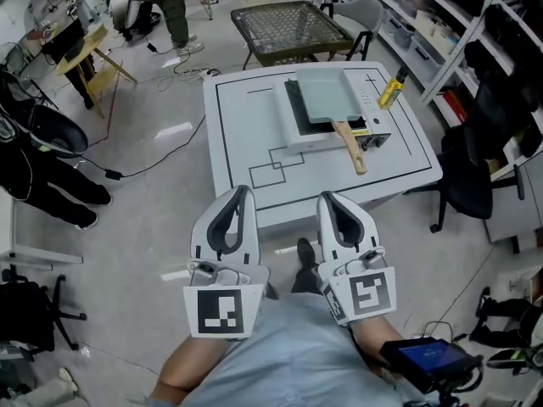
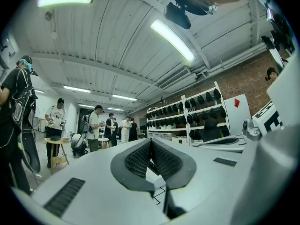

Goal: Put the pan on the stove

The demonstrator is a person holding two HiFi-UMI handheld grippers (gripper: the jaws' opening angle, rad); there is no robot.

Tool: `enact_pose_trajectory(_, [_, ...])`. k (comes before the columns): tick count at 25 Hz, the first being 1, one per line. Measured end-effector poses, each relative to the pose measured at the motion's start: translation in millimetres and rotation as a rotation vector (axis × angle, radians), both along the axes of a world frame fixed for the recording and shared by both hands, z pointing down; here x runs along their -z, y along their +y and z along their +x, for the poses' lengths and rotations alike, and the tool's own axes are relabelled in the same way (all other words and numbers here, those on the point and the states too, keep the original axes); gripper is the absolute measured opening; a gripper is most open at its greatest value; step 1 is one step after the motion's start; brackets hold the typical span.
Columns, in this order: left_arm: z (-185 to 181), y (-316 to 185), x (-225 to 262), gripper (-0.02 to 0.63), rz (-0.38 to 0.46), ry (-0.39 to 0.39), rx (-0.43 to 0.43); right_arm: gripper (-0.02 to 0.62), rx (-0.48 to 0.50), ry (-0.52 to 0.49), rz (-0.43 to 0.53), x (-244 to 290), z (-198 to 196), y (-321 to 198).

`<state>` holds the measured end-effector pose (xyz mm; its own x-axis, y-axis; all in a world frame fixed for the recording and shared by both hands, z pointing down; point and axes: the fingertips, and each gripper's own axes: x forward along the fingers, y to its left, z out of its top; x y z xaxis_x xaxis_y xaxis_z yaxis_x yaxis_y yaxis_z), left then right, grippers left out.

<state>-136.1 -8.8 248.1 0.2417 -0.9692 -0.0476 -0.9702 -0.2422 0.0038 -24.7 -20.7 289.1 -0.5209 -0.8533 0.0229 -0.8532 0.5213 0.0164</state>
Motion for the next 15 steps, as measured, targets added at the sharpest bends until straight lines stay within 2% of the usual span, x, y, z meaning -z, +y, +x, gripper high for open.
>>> enact_pose_trajectory(15, [-3.9, 1.6, -1.4, 0.017, -0.006, 0.001, 0.004, 0.048, 0.011, 0.009, 0.0, -1.2, -5.3, 1.3])
